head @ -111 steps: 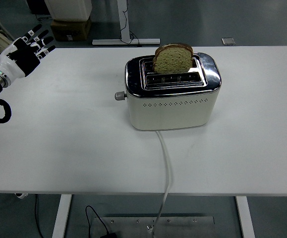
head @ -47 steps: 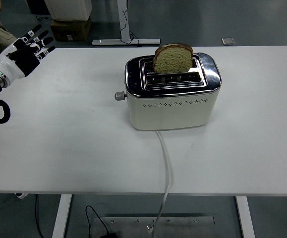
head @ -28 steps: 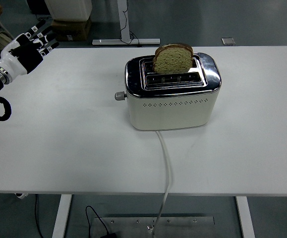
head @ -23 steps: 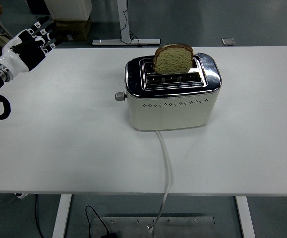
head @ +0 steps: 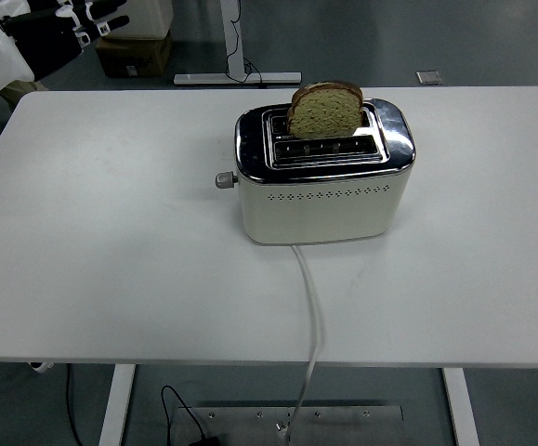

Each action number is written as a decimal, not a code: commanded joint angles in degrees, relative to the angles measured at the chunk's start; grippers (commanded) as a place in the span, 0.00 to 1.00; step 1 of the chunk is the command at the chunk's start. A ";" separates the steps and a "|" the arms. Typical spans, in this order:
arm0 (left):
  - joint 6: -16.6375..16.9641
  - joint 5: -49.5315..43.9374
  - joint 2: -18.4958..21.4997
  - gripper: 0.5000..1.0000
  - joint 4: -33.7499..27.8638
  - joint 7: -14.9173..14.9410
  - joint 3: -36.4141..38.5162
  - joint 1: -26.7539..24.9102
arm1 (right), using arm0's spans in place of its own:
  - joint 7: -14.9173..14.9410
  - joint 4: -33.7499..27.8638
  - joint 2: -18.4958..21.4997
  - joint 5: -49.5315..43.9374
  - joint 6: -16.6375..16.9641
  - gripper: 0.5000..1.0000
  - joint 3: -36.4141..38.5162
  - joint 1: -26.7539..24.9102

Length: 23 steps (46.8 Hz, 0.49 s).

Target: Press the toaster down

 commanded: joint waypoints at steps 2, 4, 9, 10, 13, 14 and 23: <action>-0.34 5.74 0.89 1.00 -1.75 0.22 2.97 -2.64 | 0.07 0.00 0.00 0.05 0.00 1.00 0.02 -0.01; -0.95 8.56 1.24 1.00 -2.46 0.30 4.72 -3.79 | -0.02 0.00 0.00 -0.03 0.00 1.00 0.02 -0.01; -5.16 14.89 1.77 1.00 -3.95 1.44 10.00 -7.21 | -0.02 0.00 0.00 -0.03 0.00 1.00 0.02 -0.01; -6.04 16.12 1.94 1.00 -4.22 1.71 11.14 -7.92 | 0.07 0.00 0.00 0.05 0.00 1.00 0.02 -0.01; -8.42 19.90 2.38 1.00 -4.66 1.89 14.39 -9.76 | -0.02 0.00 0.00 -0.03 0.00 1.00 0.02 -0.01; -9.03 21.04 2.47 1.00 -4.66 1.89 15.36 -10.29 | -0.02 0.00 0.00 -0.03 0.00 1.00 0.02 -0.01; -13.52 32.73 2.56 1.00 -5.10 1.89 19.67 -11.62 | -0.02 0.00 0.00 -0.03 0.00 1.00 -0.07 -0.01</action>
